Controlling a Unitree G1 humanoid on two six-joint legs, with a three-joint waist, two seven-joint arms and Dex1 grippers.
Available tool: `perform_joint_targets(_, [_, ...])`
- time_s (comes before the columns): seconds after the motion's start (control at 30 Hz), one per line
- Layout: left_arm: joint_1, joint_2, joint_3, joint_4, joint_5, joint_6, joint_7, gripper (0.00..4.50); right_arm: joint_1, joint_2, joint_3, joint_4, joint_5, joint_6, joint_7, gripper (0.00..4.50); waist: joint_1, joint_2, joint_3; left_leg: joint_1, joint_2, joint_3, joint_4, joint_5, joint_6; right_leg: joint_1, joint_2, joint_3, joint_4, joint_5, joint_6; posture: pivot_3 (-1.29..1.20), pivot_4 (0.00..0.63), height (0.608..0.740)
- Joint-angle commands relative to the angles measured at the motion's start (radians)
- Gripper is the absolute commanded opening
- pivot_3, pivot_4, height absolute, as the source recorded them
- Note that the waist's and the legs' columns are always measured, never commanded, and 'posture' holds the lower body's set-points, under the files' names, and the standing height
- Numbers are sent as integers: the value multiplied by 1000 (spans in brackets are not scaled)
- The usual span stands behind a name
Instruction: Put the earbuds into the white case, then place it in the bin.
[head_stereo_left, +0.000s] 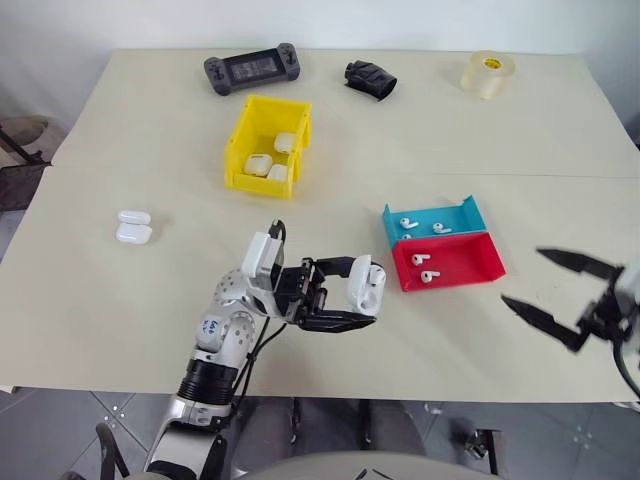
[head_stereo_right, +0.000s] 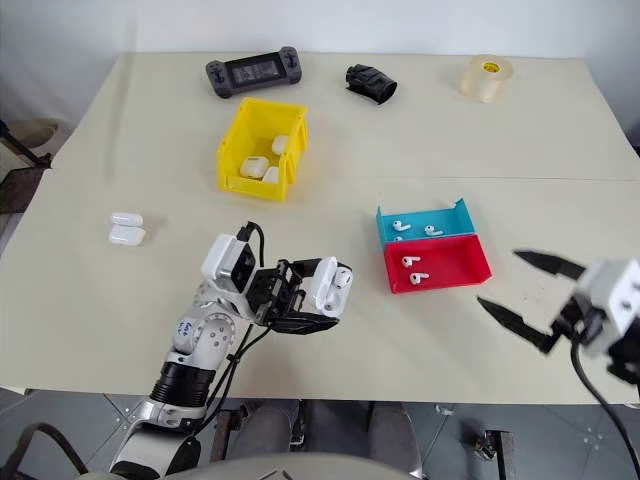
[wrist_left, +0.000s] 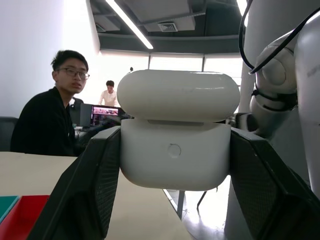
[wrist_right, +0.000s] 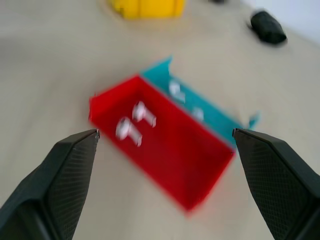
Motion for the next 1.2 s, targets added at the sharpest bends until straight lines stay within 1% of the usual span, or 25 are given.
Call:
perform_joint_targets(0.03, [22,0,0,-46,6,-28,21,2817,-145,-116,134,-6,-23,163,-10,4461,10,0,0,-1,0,-2,0,0,0,0,0,-2,0,0,0,0,150,740])
perform_joint_targets(0.1, [32,0,-4,-54,9,-37,32,2817,-259,-156,216,27,-40,217,-5,4461,12,0,0,-2,0,-3,0,0,0,-2,0,-2,0,0,0,0,150,740])
perform_joint_targets(0.2, [59,-1,-13,-75,14,-48,50,2817,-504,-193,424,123,-115,288,92,4461,10,0,1,-7,-2,-4,1,0,0,-5,-2,-4,0,0,1,0,150,740])
perform_joint_targets(0.27, [76,-2,-19,-92,13,-50,62,2817,-667,-176,550,218,-195,311,139,4461,9,0,1,-8,-2,-3,1,0,0,-5,-2,-4,-2,1,1,0,150,740])
perform_joint_targets(0.33, [89,-3,-25,-106,14,-53,75,2817,-800,-150,644,317,-270,327,170,4461,8,0,1,-8,-2,-3,1,0,0,-6,-2,-4,-2,1,1,0,150,740])
perform_joint_targets(0.4, [99,-2,-32,-116,16,-58,83,2817,-889,-131,708,404,-334,319,204,4461,9,0,1,-9,-2,-4,1,0,0,-7,-2,-5,0,1,1,0,150,740])
perform_joint_targets(0.47, [110,0,-34,-124,18,-66,92,2817,-1002,-100,792,535,-423,266,266,4461,7,0,1,-10,-2,-5,1,0,0,-9,-2,-5,1,1,1,0,150,740])
perform_joint_targets(0.53, [120,-1,-40,-132,18,-71,100,2817,-1087,-66,846,656,-490,232,302,4461,5,1,1,-11,-2,-3,1,0,0,-10,-3,-5,1,1,1,0,150,740])
perform_joint_targets(0.6, [124,-1,-46,-137,17,-76,103,2817,-1137,-39,875,749,-539,183,330,4461,7,1,1,-12,-2,-4,2,0,0,-12,-2,-5,2,1,1,0,150,740])
perform_joint_targets(0.7, [126,-3,-53,-140,18,-86,103,2817,-1218,25,907,920,-620,117,319,4461,6,1,2,-13,-2,-5,2,0,-1,-12,-2,-8,3,1,1,0,150,740])
perform_joint_targets(0.8, [127,-6,-61,-141,23,-97,106,2817,-1266,73,919,1042,-672,57,324,4461,4,1,2,-14,-2,-4,2,0,-1,-12,-2,-8,3,1,1,0,150,740])
perform_joint_targets(1.0, [108,0,-72,-127,40,-118,102,2817,-1302,132,917,1153,-740,-10,335,4461,4,1,2,-15,-2,-5,3,0,-1,-15,-2,-9,7,1,1,0,150,740])
perform_joint_targets(1.03, [98,-1,-74,-122,43,-118,102,2817,-1301,142,918,1162,-750,-14,334,4461,4,1,2,-16,-2,-5,3,0,-1,-16,-2,-9,11,1,1,0,150,740])
perform_joint_targets(1.2, [65,3,-77,-109,53,-116,109,2817,-1290,161,911,1175,-782,-25,356,4461,4,1,1,-17,-2,-5,4,1,-2,-18,-2,-9,14,1,1,0,150,740])
